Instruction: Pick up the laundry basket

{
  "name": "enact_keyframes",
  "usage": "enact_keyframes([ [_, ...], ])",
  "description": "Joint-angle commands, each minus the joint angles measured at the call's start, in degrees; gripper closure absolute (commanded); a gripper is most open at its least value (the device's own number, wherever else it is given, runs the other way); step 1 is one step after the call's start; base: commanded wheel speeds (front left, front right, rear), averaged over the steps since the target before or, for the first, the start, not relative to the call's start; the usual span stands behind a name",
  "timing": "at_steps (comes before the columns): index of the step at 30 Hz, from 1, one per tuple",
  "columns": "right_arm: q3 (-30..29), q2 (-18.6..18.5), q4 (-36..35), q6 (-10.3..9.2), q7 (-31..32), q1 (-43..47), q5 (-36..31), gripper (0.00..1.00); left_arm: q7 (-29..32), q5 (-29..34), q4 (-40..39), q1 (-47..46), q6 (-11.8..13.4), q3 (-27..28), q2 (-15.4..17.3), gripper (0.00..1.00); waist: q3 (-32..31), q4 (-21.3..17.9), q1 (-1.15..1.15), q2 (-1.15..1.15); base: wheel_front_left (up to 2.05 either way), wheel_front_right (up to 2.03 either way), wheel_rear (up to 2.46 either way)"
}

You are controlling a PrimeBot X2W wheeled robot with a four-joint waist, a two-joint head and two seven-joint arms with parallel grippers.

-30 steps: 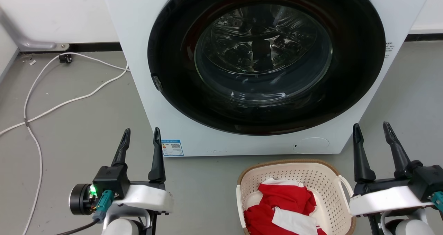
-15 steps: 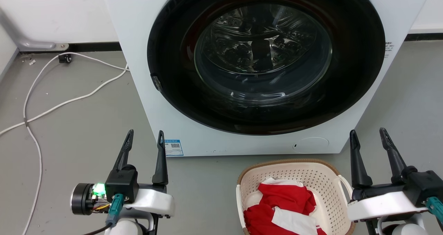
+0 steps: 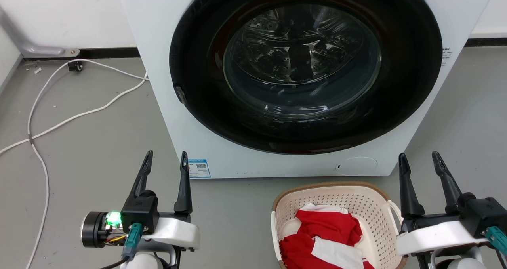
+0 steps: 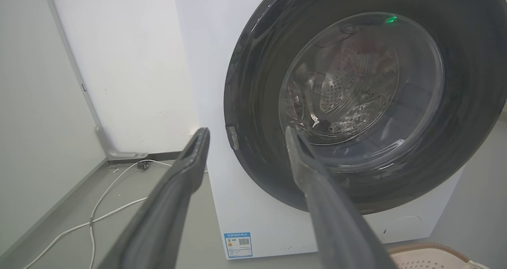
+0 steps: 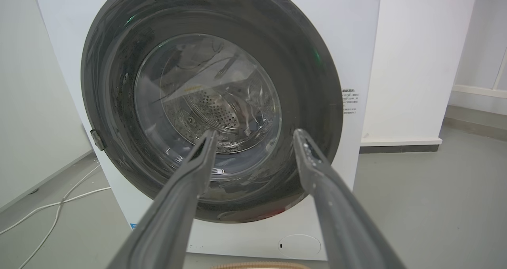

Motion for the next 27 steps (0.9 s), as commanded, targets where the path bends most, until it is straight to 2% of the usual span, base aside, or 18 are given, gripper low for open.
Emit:
enact_keyframes([
  [1, 0.0, -0.3, 0.2, -0.02, -0.1, 0.0, 0.0, 0.0, -0.2, 0.2, 0.2, 0.5, 0.0, 0.2, 0.0, 0.0, 0.0, 0.0, 0.0, 0.0, 0.0, 0.0, 0.0],
  [20, 0.3, -0.3, 0.4, -0.02, -0.1, -0.1, 0.2, 0.0, -0.2, -0.6, 1.0, 0.4, -0.6, 1.1, -0.3, 0.0, 0.1, -0.2, 0.0, 0.0, 0.0, 0.0, 0.0],
  [27, -0.6, -0.3, 1.9, -0.02, -0.1, -1.1, -2.0, 0.0, -0.2, -1.5, 3.0, -1.2, -1.8, 0.4, -0.4, 0.0, 1.3, -0.8, 0.0, 0.0, 0.0, 0.0, 0.0],
])
